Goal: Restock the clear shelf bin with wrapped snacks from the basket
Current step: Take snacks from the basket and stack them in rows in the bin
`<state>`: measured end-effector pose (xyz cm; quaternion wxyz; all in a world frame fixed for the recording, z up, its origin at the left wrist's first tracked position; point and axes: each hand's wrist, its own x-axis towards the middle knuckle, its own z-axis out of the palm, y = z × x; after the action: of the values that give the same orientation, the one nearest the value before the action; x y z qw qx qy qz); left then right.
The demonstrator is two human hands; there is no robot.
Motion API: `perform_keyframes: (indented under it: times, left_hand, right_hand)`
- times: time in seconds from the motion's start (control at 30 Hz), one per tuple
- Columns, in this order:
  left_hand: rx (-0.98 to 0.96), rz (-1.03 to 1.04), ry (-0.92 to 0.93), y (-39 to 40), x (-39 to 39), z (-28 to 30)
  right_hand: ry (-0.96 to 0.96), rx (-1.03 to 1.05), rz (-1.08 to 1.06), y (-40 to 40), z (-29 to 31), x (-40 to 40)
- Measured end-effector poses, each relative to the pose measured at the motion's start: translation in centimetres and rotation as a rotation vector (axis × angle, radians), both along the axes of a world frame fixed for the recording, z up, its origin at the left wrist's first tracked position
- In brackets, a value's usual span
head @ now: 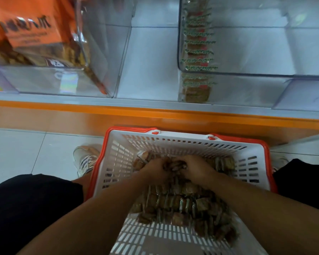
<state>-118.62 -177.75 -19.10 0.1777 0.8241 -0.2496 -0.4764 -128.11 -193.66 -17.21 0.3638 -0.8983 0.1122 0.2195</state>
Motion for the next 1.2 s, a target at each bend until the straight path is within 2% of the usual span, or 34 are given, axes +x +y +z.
perform_keyframes:
  times: [0.07, 0.2, 0.33, 0.43, 0.53, 0.67, 0.77, 0.9, 1.2]
  left_hand:
    - [-0.025, -0.014, 0.018, 0.1, 0.7, 1.6]
    - [-0.091, -0.117, 0.042, 0.2, 1.8, 6.4]
    - [-0.124, -0.100, 0.218, 0.1, 2.9, 13.6]
    - [-0.129, -0.065, 0.385, 0.3, 3.1, 19.6]
    - [-0.199, -0.055, 0.398, 1.0, 3.6, 26.0]
    - [-0.398, 0.012, 0.400, 1.7, 4.3, 33.1]
    - [-0.612, 0.119, 0.540, 1.8, 4.2, 35.4]
    - [-0.761, 0.268, 0.746, 0.6, 3.3, 34.9]
    - [-0.865, 0.624, 0.612, -2.1, 3.6, 33.7]
  right_hand:
    - [0.055, 0.060, 0.007, -0.8, 2.4, 0.7]
    - [0.140, 0.007, 0.134, -1.8, 8.5, 2.5]
    - [0.297, 0.032, 0.170, -1.8, 15.1, 3.5]
    - [0.358, 0.138, 0.077, -1.6, 20.5, 3.3]
    - [0.376, 0.369, -0.019, -2.0, 26.8, 2.5]
    - [0.260, 0.695, -0.053, -3.8, 34.0, 1.7]
    - [0.118, 0.896, -0.138, -4.7, 36.6, 1.6]
    - [-0.095, 0.851, -0.235, -4.4, 36.4, 2.3]
    - [-0.257, 0.778, -0.405, -4.7, 34.9, 3.7]
